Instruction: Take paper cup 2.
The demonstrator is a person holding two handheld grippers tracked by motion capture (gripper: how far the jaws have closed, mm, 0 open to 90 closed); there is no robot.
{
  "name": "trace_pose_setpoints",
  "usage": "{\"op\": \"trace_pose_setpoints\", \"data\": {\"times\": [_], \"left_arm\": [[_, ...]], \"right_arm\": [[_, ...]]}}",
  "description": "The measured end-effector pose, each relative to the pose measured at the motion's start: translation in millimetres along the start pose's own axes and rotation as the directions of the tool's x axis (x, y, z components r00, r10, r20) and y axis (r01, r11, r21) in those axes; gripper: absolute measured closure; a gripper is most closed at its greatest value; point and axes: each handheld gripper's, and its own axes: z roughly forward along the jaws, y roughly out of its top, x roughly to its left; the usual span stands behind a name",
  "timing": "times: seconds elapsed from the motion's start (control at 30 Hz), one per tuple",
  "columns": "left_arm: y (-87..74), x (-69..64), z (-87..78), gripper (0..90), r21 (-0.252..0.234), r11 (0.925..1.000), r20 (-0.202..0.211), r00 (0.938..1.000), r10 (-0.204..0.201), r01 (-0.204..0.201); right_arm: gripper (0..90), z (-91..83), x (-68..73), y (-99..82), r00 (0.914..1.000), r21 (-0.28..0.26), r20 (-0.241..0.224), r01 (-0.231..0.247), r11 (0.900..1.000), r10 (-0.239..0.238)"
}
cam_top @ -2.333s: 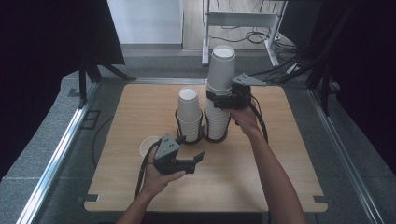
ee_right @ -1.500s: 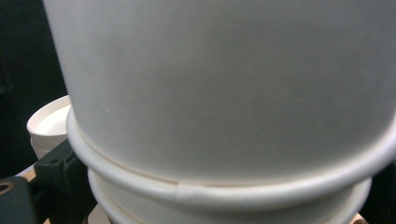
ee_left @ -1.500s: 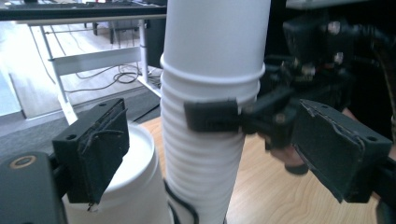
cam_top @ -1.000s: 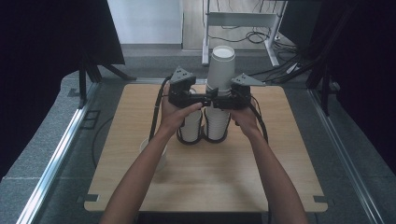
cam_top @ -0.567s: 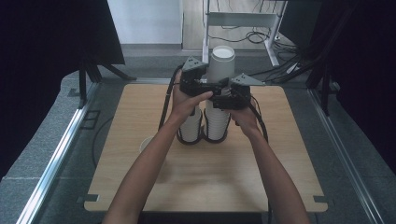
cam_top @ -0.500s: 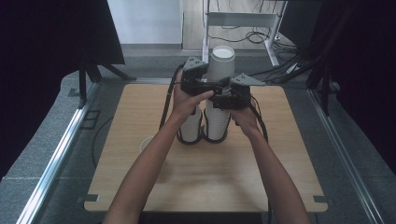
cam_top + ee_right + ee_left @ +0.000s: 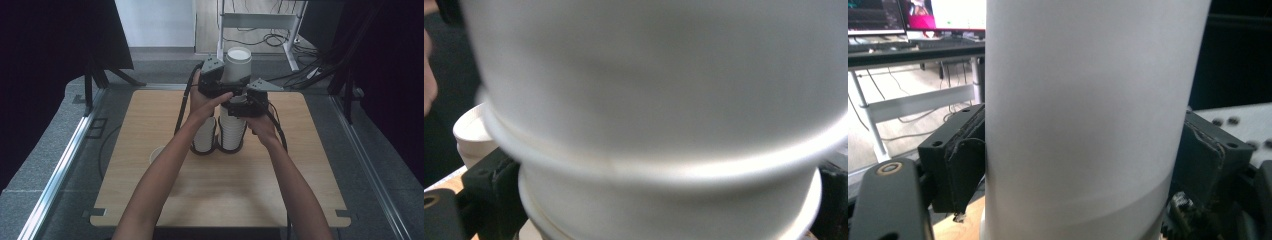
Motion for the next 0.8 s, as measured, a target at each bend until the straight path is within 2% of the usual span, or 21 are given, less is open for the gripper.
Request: {"op": "trace_pose_setpoints", "data": {"times": [0.3, 0.5, 0.63, 0.8], "left_arm": [[24.9, -2.1, -8.4, 16.9, -0.039, 0.9989, -0.025, 0.9994, 0.023, -0.024], [51.1, -7.7, -19.3, 16.9, -0.102, 0.9943, -0.071, 0.9971, 0.026, -0.034], [66.1, -9.4, -33.9, 16.9, -0.137, 0.9897, -0.062, 0.9976, 0.031, -0.04], [72.1, -13.9, -50.9, 16.9, -0.152, 0.9872, -0.047, 0.9981, 0.041, -0.048]], "right_arm": [[2.8, 0.2, 0.2, 0.4, 1.0, 0.002, -0.002, -0.002, 1.0, 0.002], [2.8, 0.2, -0.2, 0.5, 1.0, 0.005, -0.002, -0.003, 1.0, 0.003], [2.8, 0.1, 0.0, 0.5, 1.0, 0.005, -0.002, -0.003, 1.0, 0.003], [2.8, 0.8, -0.7, 0.4, 0.9999, 0.009, -0.003, -0.015, 0.9999, 0.015]]}}
